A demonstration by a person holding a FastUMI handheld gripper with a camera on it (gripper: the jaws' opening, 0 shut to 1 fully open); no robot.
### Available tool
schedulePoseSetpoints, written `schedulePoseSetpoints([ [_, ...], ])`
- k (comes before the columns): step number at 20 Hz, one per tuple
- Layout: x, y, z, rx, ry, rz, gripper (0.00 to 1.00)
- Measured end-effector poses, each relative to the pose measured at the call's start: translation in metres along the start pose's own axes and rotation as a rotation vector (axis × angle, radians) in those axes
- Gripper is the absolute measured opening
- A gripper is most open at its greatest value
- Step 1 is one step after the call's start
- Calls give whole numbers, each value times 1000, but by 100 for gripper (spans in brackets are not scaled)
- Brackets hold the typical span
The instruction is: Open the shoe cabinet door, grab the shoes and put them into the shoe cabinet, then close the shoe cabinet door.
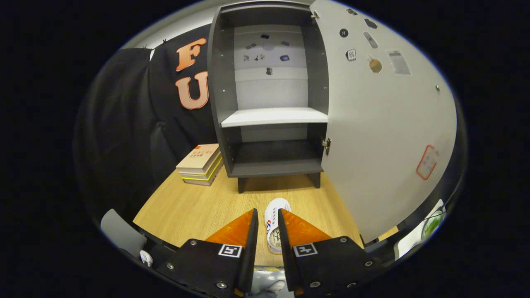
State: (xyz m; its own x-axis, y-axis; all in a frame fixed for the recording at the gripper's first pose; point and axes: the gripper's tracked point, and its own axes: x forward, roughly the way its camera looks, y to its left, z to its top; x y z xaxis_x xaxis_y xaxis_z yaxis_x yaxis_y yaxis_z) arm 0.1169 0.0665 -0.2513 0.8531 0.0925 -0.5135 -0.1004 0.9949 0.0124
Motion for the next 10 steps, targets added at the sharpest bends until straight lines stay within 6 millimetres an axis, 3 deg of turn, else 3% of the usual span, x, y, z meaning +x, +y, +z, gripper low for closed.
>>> schedulePoseSetpoints([
  [5,66,2,-79,17,186,14,31],
  [10,112,1,-113,39,271,33,31],
])
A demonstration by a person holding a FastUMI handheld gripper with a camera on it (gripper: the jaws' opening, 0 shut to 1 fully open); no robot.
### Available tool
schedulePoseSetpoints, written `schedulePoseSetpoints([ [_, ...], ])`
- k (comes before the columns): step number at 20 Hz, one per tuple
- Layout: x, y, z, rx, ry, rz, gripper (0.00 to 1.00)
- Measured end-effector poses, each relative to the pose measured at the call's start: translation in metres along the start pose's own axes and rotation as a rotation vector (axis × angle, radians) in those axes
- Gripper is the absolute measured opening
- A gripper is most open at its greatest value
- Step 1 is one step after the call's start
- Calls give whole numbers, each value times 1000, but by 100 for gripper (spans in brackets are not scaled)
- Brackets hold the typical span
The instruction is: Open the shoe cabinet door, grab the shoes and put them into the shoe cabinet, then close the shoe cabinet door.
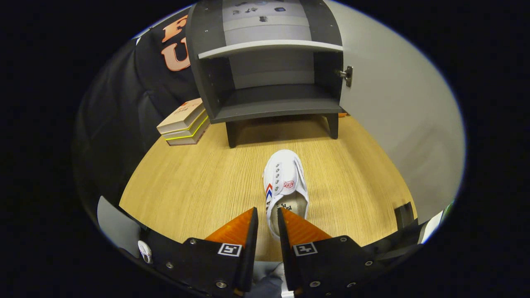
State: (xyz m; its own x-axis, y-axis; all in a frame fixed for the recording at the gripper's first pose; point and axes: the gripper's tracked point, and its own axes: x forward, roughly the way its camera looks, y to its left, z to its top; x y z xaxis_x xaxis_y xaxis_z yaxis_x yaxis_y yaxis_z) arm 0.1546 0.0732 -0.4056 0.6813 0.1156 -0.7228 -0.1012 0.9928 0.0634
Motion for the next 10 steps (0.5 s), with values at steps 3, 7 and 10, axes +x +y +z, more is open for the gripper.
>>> schedulePoseSetpoints([
  [3,26,-2,-7,4,42,7,31],
  [7,57,-5,-22,16,104,11,31],
  [10,74,-4,-27,37,128,24,31],
])
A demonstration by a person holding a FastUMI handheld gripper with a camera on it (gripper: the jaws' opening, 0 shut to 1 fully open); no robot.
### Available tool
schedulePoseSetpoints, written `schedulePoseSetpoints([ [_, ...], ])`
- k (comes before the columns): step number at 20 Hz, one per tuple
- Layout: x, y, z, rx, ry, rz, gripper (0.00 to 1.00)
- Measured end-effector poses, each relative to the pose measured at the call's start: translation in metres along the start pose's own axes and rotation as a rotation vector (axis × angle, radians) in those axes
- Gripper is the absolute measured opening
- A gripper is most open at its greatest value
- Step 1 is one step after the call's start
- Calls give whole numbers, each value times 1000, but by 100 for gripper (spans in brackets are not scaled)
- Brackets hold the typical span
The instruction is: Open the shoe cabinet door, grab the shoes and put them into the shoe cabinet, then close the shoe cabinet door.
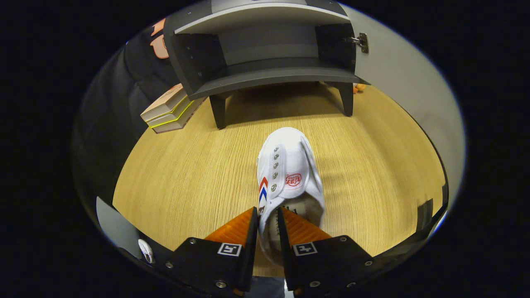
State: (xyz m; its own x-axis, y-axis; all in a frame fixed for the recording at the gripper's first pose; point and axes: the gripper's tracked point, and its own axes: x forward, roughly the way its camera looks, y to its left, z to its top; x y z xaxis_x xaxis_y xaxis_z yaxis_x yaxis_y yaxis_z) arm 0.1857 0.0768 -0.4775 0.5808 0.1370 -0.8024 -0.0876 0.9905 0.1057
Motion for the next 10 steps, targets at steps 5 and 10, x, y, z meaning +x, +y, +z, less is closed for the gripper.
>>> schedulePoseSetpoints([
  [5,11,8,6,19,-19,24,7],
  [10,-9,4,29,-39,-123,0,0],
])
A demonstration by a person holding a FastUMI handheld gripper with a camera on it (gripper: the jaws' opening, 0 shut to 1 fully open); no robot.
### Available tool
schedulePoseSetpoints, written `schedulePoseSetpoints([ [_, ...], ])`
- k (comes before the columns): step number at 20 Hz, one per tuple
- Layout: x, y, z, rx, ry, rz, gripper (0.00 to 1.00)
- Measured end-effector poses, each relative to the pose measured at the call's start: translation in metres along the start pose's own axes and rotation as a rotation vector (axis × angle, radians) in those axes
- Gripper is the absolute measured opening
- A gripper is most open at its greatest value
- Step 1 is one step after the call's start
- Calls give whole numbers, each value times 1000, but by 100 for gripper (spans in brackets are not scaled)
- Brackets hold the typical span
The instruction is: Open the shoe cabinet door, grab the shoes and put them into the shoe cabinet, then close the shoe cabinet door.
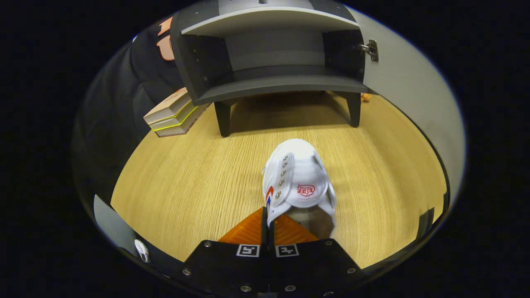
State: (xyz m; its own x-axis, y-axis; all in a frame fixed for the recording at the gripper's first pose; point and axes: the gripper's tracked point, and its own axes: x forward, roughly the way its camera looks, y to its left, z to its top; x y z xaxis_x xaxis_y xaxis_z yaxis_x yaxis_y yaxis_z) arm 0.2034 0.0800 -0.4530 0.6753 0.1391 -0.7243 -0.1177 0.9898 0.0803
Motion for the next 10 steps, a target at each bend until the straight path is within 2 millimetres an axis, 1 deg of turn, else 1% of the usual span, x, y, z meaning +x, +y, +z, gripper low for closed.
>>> schedulePoseSetpoints([
  [3,-25,-2,25,11,-60,2,0],
  [5,-46,4,42,16,-96,15,0],
  [8,-88,5,74,4,-170,21,0],
  [10,-118,12,106,-8,-235,31,0],
])
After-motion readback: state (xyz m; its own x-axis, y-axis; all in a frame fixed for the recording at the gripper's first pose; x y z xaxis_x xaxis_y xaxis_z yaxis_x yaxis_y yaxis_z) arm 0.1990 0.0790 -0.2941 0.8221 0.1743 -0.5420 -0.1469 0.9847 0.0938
